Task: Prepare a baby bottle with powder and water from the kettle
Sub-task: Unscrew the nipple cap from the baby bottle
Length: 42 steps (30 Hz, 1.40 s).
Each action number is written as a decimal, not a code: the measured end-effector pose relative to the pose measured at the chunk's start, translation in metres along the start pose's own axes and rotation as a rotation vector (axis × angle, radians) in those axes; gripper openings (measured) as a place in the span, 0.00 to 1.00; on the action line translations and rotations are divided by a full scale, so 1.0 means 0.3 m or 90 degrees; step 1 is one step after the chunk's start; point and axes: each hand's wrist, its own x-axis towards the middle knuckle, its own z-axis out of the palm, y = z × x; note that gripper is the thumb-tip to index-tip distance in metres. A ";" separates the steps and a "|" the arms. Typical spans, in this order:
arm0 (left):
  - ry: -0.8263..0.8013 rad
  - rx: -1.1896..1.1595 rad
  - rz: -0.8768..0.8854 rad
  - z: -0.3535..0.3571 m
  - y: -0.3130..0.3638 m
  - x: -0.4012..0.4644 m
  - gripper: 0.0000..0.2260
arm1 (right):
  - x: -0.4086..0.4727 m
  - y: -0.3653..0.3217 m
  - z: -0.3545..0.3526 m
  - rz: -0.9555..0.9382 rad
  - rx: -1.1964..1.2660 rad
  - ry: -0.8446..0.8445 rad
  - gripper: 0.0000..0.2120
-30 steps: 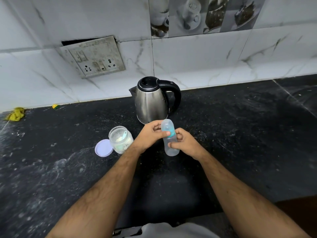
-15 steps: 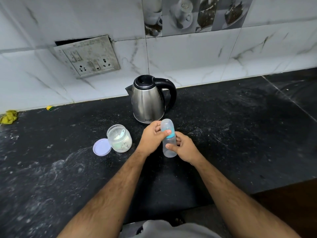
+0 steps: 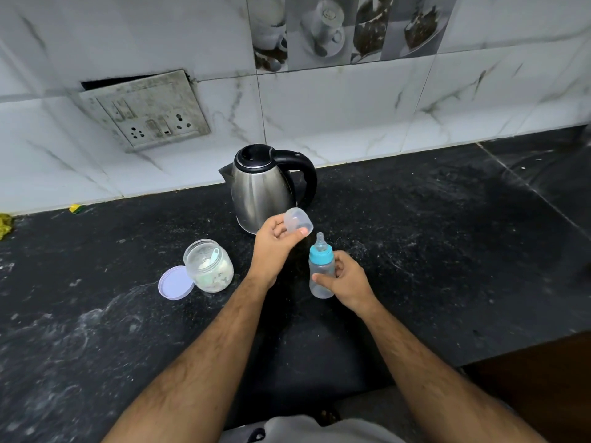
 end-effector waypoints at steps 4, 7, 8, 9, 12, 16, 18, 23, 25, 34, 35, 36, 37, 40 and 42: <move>0.021 0.072 -0.006 0.006 -0.051 0.052 0.19 | 0.036 0.007 -0.061 0.013 -0.005 0.049 0.25; 0.017 0.196 -0.016 0.017 -0.110 0.088 0.20 | 0.065 0.005 -0.106 0.007 -0.008 0.069 0.25; 0.014 0.245 -0.018 0.025 -0.129 0.097 0.20 | 0.074 0.005 -0.119 0.005 -0.012 0.074 0.25; 0.015 0.293 -0.015 0.030 -0.146 0.104 0.19 | 0.081 0.004 -0.129 0.002 -0.017 0.076 0.25; 0.024 0.400 -0.012 0.050 -0.189 0.123 0.18 | 0.104 0.003 -0.154 -0.002 -0.031 0.078 0.25; 0.027 0.508 -0.040 0.064 -0.231 0.132 0.20 | 0.123 0.006 -0.175 -0.011 -0.041 0.069 0.26; 0.026 0.528 -0.053 0.067 -0.242 0.136 0.21 | 0.128 0.009 -0.182 -0.012 -0.042 0.059 0.26; 0.023 0.565 -0.076 0.061 -0.256 0.141 0.24 | 0.138 0.010 -0.182 -0.014 -0.045 0.042 0.27; 0.020 0.565 -0.073 0.060 -0.266 0.139 0.25 | 0.142 0.010 -0.181 -0.015 -0.046 0.036 0.27; 0.046 0.468 -0.054 0.024 -0.228 0.130 0.36 | 0.142 -0.012 -0.169 -0.035 -0.002 0.017 0.27; 0.061 0.430 -0.048 0.020 -0.210 0.125 0.33 | 0.139 -0.015 -0.164 -0.035 0.006 0.008 0.26; 0.069 0.379 -0.046 0.018 -0.189 0.120 0.28 | 0.138 -0.020 -0.158 -0.032 0.019 0.000 0.26; 0.065 0.315 -0.045 0.014 -0.165 0.114 0.24 | 0.135 -0.027 -0.150 -0.022 0.038 -0.009 0.25; -0.036 0.123 -0.035 0.010 -0.085 0.096 0.10 | 0.123 -0.060 -0.117 0.014 0.121 -0.068 0.20; -0.137 0.065 -0.016 -0.001 -0.039 0.082 0.07 | 0.113 -0.087 -0.092 0.020 0.171 -0.125 0.17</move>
